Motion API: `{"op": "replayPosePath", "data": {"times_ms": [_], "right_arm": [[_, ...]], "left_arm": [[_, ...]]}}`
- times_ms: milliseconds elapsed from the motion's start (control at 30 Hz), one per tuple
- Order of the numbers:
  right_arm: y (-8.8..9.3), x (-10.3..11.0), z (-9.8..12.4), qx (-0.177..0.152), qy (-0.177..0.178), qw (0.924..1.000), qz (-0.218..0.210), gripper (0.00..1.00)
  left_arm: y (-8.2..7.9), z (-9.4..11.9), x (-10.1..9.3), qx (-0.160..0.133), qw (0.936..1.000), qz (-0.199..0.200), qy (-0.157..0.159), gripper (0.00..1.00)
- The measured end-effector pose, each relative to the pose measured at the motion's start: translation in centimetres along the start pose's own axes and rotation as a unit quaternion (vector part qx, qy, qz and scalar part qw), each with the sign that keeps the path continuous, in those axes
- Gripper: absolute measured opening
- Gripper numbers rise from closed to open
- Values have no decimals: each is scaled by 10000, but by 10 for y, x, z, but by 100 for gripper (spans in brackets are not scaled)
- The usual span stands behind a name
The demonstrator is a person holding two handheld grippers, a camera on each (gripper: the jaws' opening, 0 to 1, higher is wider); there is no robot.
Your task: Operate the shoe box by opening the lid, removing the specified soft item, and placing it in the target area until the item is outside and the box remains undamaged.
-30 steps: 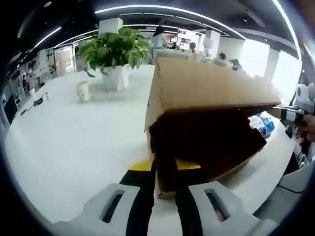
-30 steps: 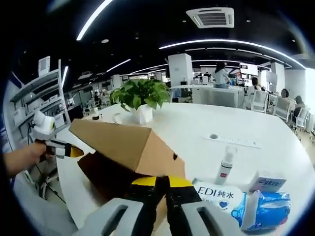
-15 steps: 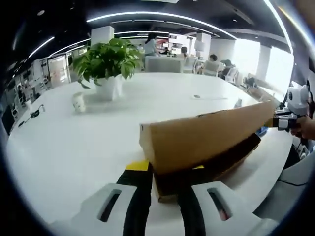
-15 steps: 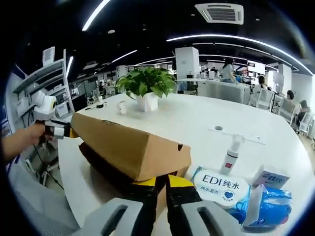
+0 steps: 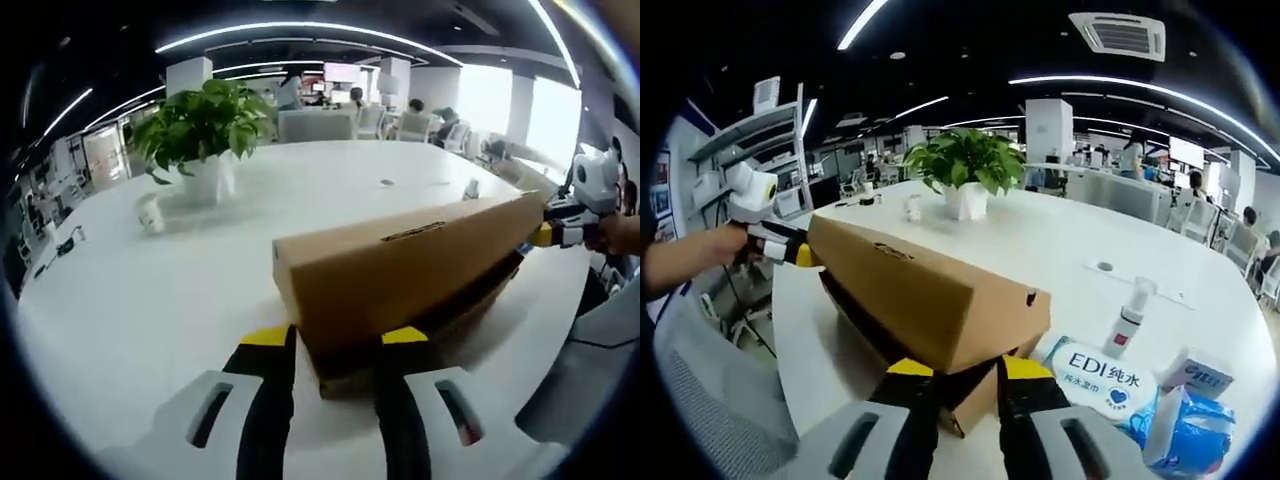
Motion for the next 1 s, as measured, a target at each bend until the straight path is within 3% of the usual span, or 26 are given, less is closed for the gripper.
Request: {"op": "replayPosePath", "data": {"times_ms": [600, 1000], "right_arm": [[17, 9, -5, 302, -159, 9984, 462, 24], [20, 8, -7, 345, -182, 9979, 514, 26]], "left_arm": [[15, -4, -4, 376, 9980, -504, 97, 34], [18, 0, -1, 399, 9982, -435, 126, 37]]}}
Point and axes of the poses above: the point that each gripper's makers call its tool centre point, and the gripper's own axes: z roughly backward along the fingers, x roughly to its left, y roughly out of its underside, the point moved 9 cm from there along z, roughly backward along the fingers, and after that the axes turned 4 degrees about x, right-handed, at the moved point
